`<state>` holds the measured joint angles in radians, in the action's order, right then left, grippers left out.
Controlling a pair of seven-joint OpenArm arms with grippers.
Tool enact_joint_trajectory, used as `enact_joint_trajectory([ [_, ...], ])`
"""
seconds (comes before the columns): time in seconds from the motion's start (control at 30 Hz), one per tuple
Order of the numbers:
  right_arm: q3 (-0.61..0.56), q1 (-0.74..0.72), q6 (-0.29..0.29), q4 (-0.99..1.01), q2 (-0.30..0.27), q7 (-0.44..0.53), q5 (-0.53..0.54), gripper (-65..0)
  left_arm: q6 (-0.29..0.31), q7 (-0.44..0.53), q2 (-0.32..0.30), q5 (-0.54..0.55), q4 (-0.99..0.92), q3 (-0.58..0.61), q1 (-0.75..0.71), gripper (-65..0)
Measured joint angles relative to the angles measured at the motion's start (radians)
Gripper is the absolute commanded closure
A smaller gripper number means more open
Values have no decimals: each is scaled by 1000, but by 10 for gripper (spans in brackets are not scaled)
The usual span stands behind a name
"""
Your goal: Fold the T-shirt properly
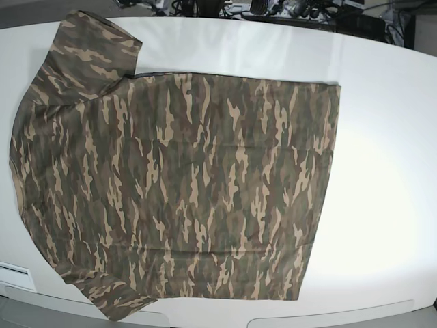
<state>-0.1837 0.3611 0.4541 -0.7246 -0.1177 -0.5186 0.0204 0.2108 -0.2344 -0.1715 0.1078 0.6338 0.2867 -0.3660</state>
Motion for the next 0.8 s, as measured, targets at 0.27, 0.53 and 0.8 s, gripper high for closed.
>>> enact_joint_trajectory([
  [0.27, -3, 296, 10, -472, -130, -157, 215, 0, 7, -133, -160, 82, 512, 2, -300, 0],
  [0.53, -4, 620, -53, -989, -253, -250, 212, 0, -12, -257, -386, 74, 1061, -27, -588, 0],
  [0.8, 1, 867, -183, -1392, -309, -267, 35, 0, 4, -296, -500, -55, 1474, -219, -843, 0],
])
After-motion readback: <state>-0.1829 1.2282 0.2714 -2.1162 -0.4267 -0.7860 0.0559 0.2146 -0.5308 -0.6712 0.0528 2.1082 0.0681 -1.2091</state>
